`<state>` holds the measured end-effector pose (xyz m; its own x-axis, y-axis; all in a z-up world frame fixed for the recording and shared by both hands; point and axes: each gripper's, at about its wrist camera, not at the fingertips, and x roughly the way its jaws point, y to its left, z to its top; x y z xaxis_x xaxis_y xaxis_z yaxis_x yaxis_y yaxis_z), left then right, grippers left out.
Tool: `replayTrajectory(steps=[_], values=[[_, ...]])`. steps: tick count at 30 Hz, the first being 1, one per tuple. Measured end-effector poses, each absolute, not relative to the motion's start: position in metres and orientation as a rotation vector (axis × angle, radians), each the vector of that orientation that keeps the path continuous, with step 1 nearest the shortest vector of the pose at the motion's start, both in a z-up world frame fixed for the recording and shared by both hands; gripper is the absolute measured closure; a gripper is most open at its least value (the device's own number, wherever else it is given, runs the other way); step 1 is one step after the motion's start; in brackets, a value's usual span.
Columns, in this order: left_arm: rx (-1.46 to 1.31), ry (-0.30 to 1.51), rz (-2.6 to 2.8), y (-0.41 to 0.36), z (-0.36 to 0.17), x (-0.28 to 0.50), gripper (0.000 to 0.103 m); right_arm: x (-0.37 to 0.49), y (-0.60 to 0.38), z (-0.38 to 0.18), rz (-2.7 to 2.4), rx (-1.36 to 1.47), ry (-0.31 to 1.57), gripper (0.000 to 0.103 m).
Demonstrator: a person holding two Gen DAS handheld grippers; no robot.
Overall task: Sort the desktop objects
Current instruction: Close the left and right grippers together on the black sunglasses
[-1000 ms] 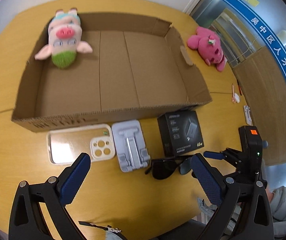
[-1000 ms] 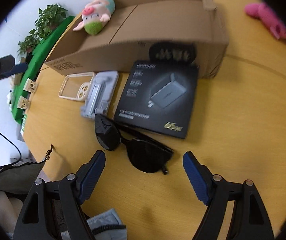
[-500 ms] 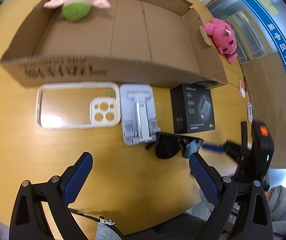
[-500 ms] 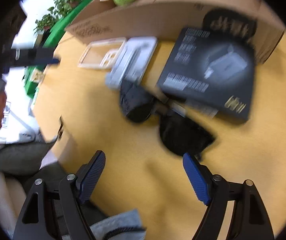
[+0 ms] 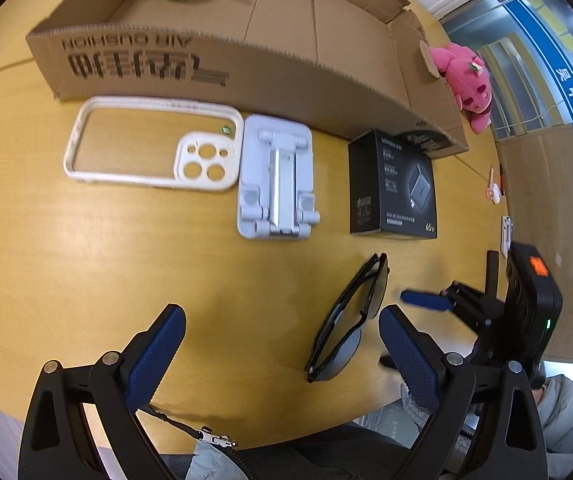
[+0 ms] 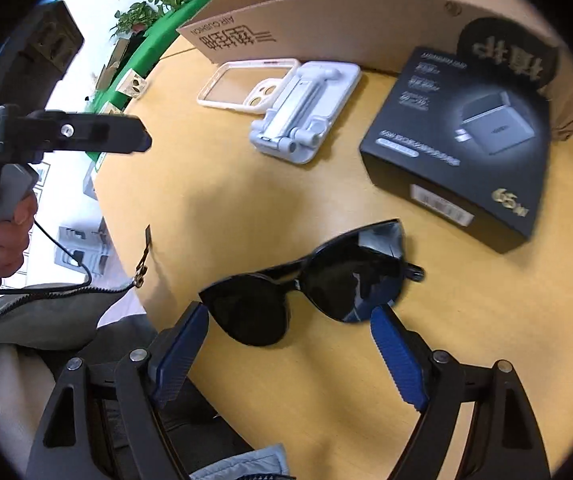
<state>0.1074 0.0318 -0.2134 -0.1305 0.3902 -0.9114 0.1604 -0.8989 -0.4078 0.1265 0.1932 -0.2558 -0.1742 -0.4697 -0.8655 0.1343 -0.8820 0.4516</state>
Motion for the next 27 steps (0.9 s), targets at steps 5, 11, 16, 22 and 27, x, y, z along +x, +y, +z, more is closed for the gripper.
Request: replayTrajectory(steps=[5,11,16,22,27], values=[[-1.955,-0.544,2.103,0.058,-0.226,0.112,0.005,0.132,0.221,-0.278,-2.118,1.862,-0.646,0.018],[-1.960,-0.426,1.988,0.092,-0.250,0.099,0.008,0.165,0.213,-0.274,-2.094,1.816,-0.967,0.019],[-1.957,-0.334,1.873,0.125,-0.274,0.085,0.017,0.172,0.205,-0.273,-2.158,1.791,-1.059,0.019],[-1.933,-0.266,1.817,0.141,-0.280,0.080,0.038,0.159,0.176,-0.275,-2.245,1.644,-1.128,0.019],[-1.951,-0.334,1.761,0.136,-0.287,0.090,0.067,0.161,0.160,-0.278,-2.312,1.592,-1.111,0.038]])
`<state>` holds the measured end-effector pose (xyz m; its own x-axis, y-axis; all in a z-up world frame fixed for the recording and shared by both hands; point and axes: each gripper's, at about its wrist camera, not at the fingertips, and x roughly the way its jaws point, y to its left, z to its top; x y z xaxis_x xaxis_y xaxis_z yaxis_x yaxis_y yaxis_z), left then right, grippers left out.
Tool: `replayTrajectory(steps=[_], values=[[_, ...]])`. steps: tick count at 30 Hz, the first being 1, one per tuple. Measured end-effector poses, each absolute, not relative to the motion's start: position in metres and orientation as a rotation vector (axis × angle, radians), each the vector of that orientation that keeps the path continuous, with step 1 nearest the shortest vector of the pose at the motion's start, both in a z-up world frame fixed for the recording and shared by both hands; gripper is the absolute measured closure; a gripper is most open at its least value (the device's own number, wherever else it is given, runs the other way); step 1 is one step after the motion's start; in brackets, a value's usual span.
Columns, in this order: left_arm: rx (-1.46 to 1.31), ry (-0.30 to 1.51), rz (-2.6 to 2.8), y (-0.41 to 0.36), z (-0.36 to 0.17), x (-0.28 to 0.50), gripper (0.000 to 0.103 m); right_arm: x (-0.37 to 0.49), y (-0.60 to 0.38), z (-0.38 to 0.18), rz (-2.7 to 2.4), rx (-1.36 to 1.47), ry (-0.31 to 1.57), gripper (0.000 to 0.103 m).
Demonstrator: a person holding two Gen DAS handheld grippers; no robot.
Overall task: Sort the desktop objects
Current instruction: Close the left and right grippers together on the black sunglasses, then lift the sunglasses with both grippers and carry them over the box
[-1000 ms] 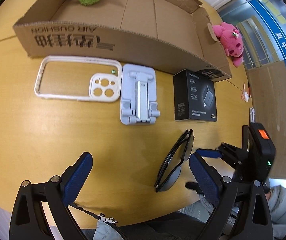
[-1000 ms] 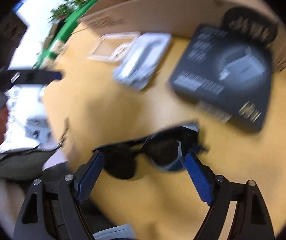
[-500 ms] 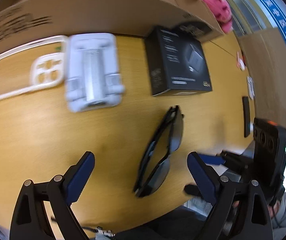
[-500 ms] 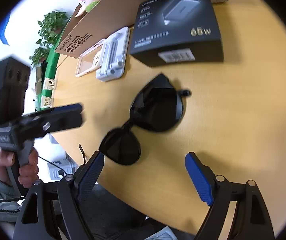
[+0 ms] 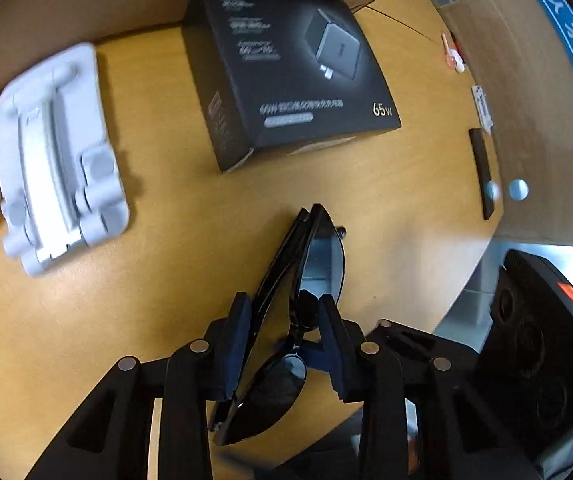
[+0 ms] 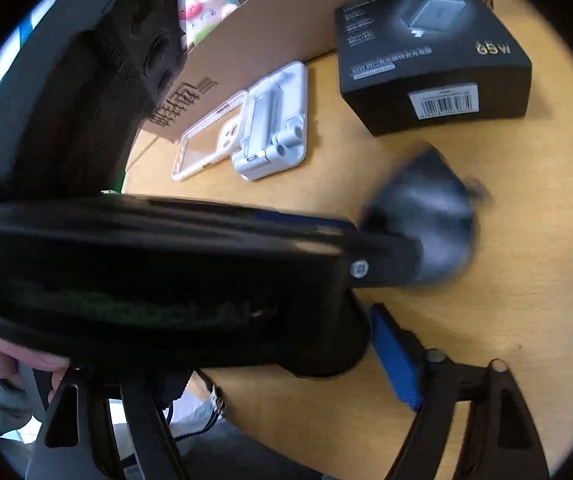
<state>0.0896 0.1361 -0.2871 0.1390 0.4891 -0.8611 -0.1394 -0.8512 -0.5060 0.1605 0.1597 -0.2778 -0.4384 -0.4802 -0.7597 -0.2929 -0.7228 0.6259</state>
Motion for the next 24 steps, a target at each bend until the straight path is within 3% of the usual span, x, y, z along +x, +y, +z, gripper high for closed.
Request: replayTrajectory(steps=[1,3,8,10,17,24], values=[[-1.953,-0.334,1.757,0.136,-0.287,0.092,0.067,0.162,0.162,-0.279,-2.336,1.592,-1.122,0.052],[-1.951,-0.324,1.773,0.135,-0.286,0.095,0.068,0.166,0.170,-0.283,-2.339,1.574,-1.196,0.063],[-1.958,-0.302,1.782,0.133,-0.282,0.094,0.070,0.170,0.173,-0.284,-2.325,1.550,-1.269,0.064],[-1.926,-0.360,1.774,0.131,-0.275,0.092,0.089,0.173,0.177,-0.283,-2.308,1.516,-1.316,0.067],[-1.877,-0.388,1.842,0.117,-0.251,0.087,0.090,0.168,0.184,-0.266,-2.306,1.446,-1.292,0.067],[-1.714,-0.509,1.954,0.101,-0.184,0.076,0.091,0.153,0.204,-0.210,-2.369,1.416,-1.100,0.067]])
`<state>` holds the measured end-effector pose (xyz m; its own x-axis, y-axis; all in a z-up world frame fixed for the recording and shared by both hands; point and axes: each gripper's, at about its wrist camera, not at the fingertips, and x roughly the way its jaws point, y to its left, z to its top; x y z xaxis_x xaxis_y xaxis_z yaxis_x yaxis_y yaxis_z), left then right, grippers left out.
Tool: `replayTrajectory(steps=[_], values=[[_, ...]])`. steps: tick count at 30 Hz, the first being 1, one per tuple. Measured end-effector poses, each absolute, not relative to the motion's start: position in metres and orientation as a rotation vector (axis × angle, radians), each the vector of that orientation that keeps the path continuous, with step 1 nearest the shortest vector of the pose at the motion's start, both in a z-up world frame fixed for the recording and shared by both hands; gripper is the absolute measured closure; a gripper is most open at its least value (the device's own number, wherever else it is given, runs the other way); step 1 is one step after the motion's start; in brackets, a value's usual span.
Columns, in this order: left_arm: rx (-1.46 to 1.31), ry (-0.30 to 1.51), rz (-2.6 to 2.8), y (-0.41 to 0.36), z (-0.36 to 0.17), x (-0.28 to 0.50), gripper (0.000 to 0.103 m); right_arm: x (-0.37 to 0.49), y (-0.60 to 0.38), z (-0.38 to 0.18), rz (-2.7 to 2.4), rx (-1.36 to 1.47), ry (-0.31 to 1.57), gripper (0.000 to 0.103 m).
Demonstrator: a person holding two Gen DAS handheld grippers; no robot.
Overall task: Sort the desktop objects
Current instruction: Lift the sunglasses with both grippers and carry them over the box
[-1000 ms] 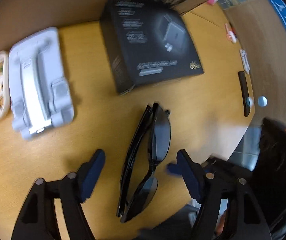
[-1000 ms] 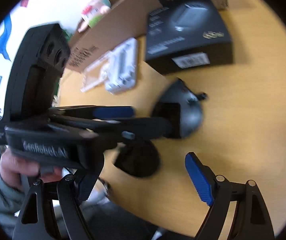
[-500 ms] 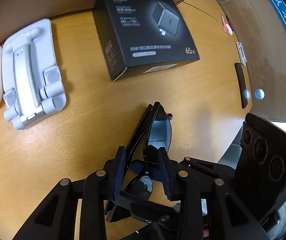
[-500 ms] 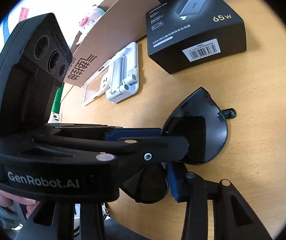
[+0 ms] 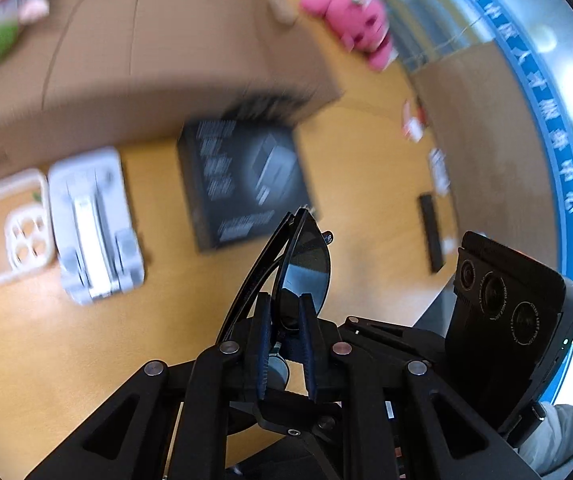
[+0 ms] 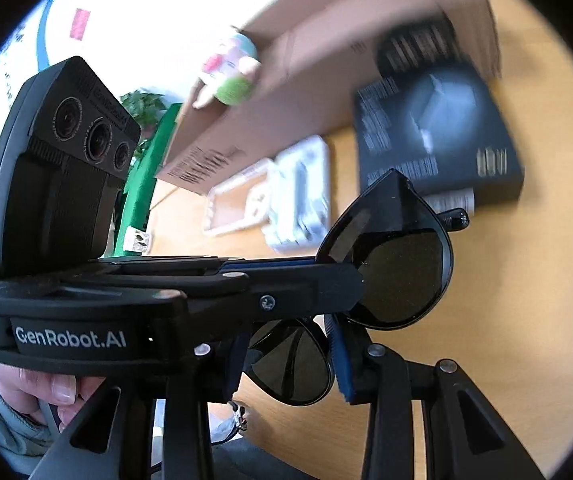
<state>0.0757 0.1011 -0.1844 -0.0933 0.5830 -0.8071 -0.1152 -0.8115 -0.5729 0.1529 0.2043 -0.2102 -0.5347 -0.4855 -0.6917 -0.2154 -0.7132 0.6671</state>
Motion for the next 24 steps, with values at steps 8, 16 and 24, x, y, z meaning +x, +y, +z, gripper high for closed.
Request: replayTrajectory(steps=[8,16,24], values=[[-1.464,-0.581,2.161,0.087,-0.078,0.033,0.091,0.096,0.230,-0.103,-2.474,1.277,-0.807,0.067],[-1.301,-0.627,2.307,0.066,-0.005,-0.016,0.091,0.008,0.227,-0.025,-2.487,1.191,-0.589,0.067],[-1.251,-0.675,2.352,0.016,0.015,-0.071,0.091,-0.065,0.226,0.004,-2.443,1.193,-0.490,0.067]])
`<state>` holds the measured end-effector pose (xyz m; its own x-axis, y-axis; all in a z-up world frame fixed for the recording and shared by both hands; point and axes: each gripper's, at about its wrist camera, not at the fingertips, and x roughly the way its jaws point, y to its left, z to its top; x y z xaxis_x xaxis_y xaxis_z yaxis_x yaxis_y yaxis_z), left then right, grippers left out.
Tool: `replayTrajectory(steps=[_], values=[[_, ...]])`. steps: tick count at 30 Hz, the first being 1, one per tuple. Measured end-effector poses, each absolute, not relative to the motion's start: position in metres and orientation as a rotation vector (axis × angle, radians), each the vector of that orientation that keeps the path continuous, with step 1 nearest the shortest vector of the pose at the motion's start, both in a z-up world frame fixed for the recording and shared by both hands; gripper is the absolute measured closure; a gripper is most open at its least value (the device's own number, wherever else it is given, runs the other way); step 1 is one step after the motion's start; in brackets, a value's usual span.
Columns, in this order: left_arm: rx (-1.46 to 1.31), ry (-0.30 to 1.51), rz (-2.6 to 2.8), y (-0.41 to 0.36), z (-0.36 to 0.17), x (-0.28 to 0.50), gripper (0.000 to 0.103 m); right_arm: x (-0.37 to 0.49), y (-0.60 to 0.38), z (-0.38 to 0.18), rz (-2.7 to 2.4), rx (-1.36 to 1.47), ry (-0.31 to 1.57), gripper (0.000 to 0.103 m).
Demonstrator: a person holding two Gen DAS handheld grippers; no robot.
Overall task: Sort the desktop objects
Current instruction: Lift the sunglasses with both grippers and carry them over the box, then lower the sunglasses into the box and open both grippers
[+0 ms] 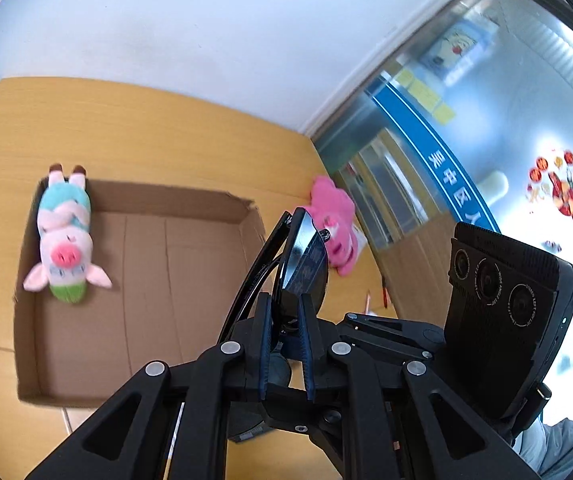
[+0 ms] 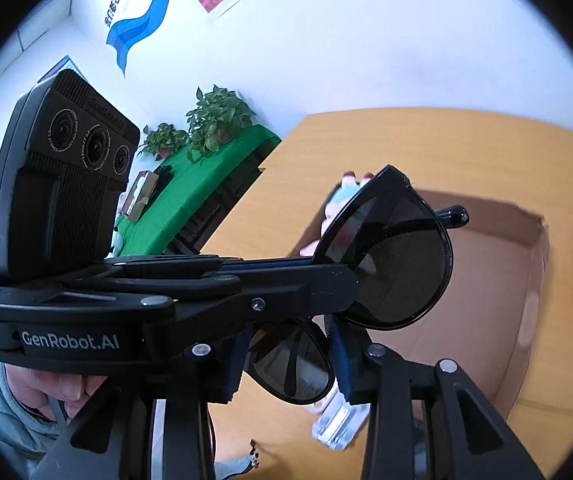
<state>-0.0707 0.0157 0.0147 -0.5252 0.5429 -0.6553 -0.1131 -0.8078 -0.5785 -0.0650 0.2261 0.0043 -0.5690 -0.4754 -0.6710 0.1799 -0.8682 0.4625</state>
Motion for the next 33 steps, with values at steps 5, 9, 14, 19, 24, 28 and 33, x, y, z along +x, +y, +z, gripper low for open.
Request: replayTrajectory(steps=[5,9,14,19,24,28,33], values=[[-1.281,-0.740,2.337,-0.013,-0.005,-0.115,0.092,-0.115,0.231,-0.005,-2.387,1.251,-0.474,0.067],[-1.326,-0.808,2.313,-0.028,-0.030,-0.144,0.092,-0.153,0.237,-0.027,-2.324,1.325,-0.467,0.067],[-1.402,-0.908,2.267,-0.045,-0.077,-0.183,0.092,-0.198,0.245,-0.072,-2.216,1.439,-0.474,0.067],[-1.468,-1.005,2.238,-0.059,-0.126,-0.213,0.092,-0.234,0.251,-0.122,-2.110,1.542,-0.479,0.068],[-1.535,-1.073,2.224,-0.070,-0.172,-0.241,0.092,-0.278,0.257,-0.169,-2.023,1.620,-0.490,0.068],[-1.587,-1.068,2.225,-0.069,-0.203,-0.262,0.093,-0.302,0.267,-0.201,-1.992,1.664,-0.511,0.069],[-1.681,-1.080,2.204,-0.064,-0.242,-0.279,0.092,-0.311,0.277,-0.235,-1.969,1.725,-0.543,0.069]])
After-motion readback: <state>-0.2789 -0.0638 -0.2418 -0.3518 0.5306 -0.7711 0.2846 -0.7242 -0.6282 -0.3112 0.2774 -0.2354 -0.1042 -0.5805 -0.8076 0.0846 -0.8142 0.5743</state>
